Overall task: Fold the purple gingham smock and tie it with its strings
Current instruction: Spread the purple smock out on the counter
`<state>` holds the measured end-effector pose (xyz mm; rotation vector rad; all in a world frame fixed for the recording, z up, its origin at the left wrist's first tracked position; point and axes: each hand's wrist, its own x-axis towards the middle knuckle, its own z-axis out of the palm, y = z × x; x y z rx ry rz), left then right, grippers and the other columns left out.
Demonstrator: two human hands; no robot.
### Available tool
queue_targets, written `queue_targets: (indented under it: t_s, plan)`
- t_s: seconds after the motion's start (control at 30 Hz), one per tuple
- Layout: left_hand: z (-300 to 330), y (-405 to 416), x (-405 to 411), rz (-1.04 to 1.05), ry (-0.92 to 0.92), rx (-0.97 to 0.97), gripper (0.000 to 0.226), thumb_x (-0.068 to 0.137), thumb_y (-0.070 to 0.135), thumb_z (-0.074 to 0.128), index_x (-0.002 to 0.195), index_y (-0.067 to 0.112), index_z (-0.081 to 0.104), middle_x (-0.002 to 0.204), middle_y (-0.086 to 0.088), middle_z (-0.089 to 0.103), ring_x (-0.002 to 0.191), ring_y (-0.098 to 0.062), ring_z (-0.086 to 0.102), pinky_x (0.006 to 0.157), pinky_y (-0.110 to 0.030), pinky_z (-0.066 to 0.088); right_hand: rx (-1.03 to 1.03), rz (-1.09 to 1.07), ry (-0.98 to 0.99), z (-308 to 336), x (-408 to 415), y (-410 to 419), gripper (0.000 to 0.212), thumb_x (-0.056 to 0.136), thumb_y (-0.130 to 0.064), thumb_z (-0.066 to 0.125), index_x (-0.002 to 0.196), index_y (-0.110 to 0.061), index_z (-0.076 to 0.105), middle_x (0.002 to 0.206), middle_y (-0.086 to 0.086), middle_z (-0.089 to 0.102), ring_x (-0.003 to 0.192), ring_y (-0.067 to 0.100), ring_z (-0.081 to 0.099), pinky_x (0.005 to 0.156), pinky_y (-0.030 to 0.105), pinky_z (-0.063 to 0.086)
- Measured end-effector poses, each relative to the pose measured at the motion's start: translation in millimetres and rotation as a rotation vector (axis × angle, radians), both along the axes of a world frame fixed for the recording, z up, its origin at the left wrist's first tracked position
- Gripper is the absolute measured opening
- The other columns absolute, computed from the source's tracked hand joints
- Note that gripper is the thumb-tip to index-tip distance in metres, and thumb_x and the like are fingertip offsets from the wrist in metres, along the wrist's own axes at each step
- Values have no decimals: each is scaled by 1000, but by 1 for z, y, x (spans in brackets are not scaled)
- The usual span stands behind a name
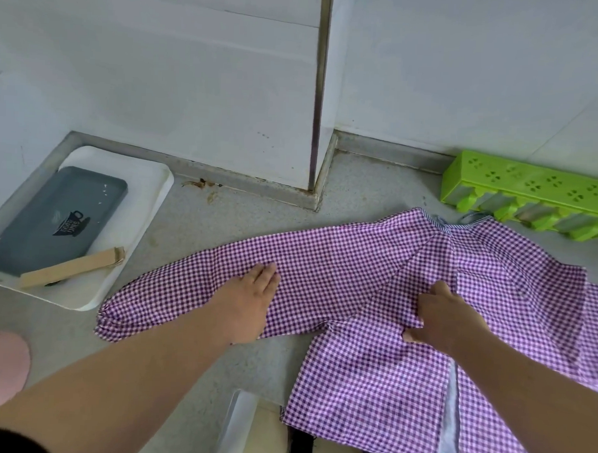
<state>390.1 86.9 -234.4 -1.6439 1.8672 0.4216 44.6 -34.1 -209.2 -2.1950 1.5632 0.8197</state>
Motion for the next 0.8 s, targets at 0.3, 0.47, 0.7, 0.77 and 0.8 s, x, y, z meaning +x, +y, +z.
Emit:
queue_targets:
  t_s: [0.3, 0.47, 0.7, 0.77, 0.8]
  plan:
    - [14, -18, -106, -162, 300, -78, 76, 106, 50, 39, 167, 23, 3, 177, -3, -2, 161, -27, 11, 128, -50, 25, -69, -61, -169, 9, -16, 19, 54, 83, -60, 75, 122, -26, 61, 124, -3, 42, 122, 23, 51, 95, 46, 56]
    - [6, -23, -123, -96, 110, -19, 100, 97, 64, 56, 167, 22, -2, 174, -15, -13, 158, -37, 15, 121, -54, 36, -132, -19, -211, 6, -43, 40, 52, 88, -50, 71, 133, -32, 53, 135, -7, 44, 125, 19, 48, 107, 40, 44]
    - [16, -36, -151, -53, -89, 114, 140, 77, 76, 73, 164, 17, -18, 169, -31, -18, 158, -45, 12, 122, -54, 33, 52, -239, -52, 10, -81, 73, 51, 90, -76, 47, 114, -32, 57, 92, -15, 64, 85, 14, 64, 70, 35, 48]
    - [18, -38, -157, -35, -111, 129, 141, 77, 74, 75, 164, 15, -20, 168, -31, -17, 158, -45, 9, 123, -53, 30, 130, -304, -82, 8, -82, 77, 51, 87, -78, 52, 109, -32, 61, 86, -16, 63, 77, 9, 62, 66, 33, 48]
    - [19, -39, -160, -30, -120, 139, 142, 77, 73, 76, 163, 15, -21, 168, -31, -17, 159, -45, 8, 124, -52, 29, 150, -333, -101, 6, -82, 78, 49, 85, -75, 56, 106, -31, 63, 86, -15, 64, 76, 8, 63, 65, 32, 49]
